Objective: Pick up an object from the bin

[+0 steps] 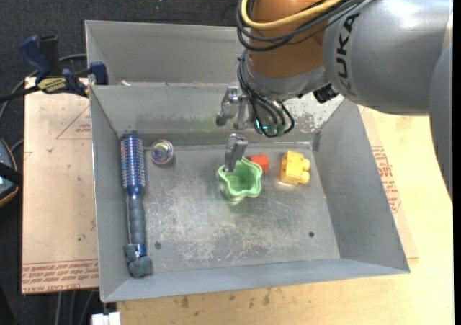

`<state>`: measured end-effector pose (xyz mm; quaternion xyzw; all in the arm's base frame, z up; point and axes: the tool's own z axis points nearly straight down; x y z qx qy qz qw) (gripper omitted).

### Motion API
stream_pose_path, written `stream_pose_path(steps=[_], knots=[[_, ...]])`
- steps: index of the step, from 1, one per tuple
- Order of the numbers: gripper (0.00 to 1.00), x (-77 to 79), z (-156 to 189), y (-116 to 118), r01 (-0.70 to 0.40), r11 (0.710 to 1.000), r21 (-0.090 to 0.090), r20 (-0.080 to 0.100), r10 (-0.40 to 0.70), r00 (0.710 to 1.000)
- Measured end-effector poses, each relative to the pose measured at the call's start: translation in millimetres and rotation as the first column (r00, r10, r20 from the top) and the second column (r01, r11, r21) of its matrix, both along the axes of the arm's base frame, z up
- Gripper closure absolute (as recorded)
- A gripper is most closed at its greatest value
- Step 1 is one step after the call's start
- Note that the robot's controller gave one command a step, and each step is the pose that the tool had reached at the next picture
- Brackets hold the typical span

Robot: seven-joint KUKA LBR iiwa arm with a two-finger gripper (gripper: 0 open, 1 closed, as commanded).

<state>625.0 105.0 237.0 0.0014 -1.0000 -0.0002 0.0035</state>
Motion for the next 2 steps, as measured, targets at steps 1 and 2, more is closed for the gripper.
stream_pose_path(steps=[1, 2], knots=[[0.0, 27.6, -161.0, -82.4, -0.481, 0.877, 0.002, 0.013, 0.481, 0.877], [0.0, -26.9, -135.4, -89.5, -0.476, 0.879, 0.001, 0.007, 0.476, 0.879]])
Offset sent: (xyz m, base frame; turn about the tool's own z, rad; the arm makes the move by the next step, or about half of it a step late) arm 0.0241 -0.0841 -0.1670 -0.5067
